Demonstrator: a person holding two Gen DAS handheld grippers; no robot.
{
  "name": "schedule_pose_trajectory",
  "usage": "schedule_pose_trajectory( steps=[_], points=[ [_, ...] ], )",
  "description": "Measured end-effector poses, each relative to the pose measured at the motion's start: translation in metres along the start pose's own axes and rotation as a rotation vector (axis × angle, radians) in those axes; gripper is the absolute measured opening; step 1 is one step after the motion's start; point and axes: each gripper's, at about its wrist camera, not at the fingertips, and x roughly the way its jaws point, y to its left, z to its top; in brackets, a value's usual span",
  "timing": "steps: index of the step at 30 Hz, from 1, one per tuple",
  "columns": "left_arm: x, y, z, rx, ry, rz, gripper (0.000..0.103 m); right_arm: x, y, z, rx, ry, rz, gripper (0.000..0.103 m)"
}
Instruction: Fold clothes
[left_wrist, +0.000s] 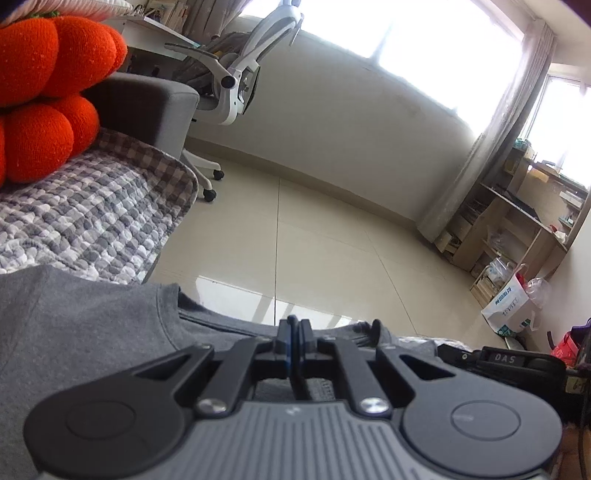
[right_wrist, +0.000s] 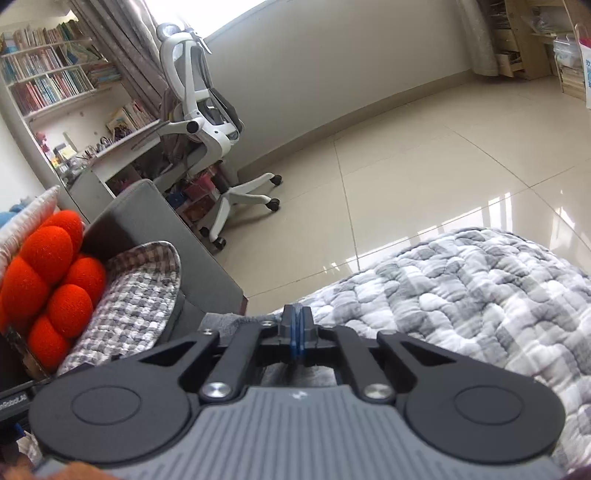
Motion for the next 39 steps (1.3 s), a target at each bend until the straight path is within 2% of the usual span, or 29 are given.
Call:
schedule_pose_trajectory(
  steps=[4,8,9,10,11,13,14,15,21,26,30,34,36,37,38,39],
  points=[
    [0.018,0.011,-0.009,-0.010,0.044,-0.002,0.004,0.003,0.003,-0.001,-0.018,0.004,-0.016,0.002],
    [0.019,0.012,-0.008,-0.012,0.061,-0.015,0.007,0.002,0.010,-0.001,-0.052,0.007,-0.014,0.003],
    [0.018,0.011,-0.008,-0.010,0.060,-0.016,0.010,0.001,0.012,-0.001,-0.067,0.007,-0.012,0.005],
    [0.016,0.009,-0.008,-0.007,0.061,-0.017,0.014,-0.001,0.015,-0.001,-0.083,0.004,-0.009,0.016],
    [0.013,0.008,-0.007,-0.005,0.062,-0.017,0.017,-0.005,0.017,-0.001,-0.095,0.000,-0.005,0.016],
    [0.007,0.004,-0.006,0.004,0.062,-0.017,0.031,-0.013,0.020,0.000,-0.102,0.004,0.011,0.021],
    [0.004,0.002,-0.005,0.012,0.061,-0.015,0.034,-0.018,0.022,0.000,-0.104,0.004,0.013,0.031],
    [0.001,-0.001,-0.004,0.021,0.060,-0.010,0.037,-0.023,0.024,0.001,-0.110,0.001,0.010,0.035],
    [-0.016,-0.009,0.001,0.012,0.098,-0.012,0.045,-0.053,0.032,0.003,-0.101,0.007,0.007,0.035],
    [-0.012,-0.002,-0.007,-0.034,0.112,-0.002,0.043,-0.049,0.031,-0.001,-0.016,0.031,0.027,0.037],
    [-0.009,0.006,-0.013,-0.078,0.068,-0.023,0.040,-0.031,0.031,-0.007,0.006,0.047,0.036,0.047],
    [-0.005,0.007,-0.015,-0.067,0.033,-0.027,0.037,-0.015,0.032,-0.006,0.025,0.032,0.048,0.056],
    [-0.001,0.006,-0.018,-0.050,0.023,-0.031,0.031,-0.008,0.034,-0.006,0.012,0.025,0.045,0.056],
    [0.001,0.006,-0.020,-0.042,0.021,-0.032,0.022,-0.005,0.037,-0.007,-0.011,0.021,0.033,0.052],
    [0.003,0.006,-0.021,-0.038,0.020,-0.037,0.013,-0.002,0.040,-0.009,-0.046,0.011,0.007,0.040],
    [0.004,0.006,-0.021,-0.041,0.025,-0.053,0.004,-0.001,0.042,-0.012,-0.077,-0.001,-0.018,0.005]
  ],
)
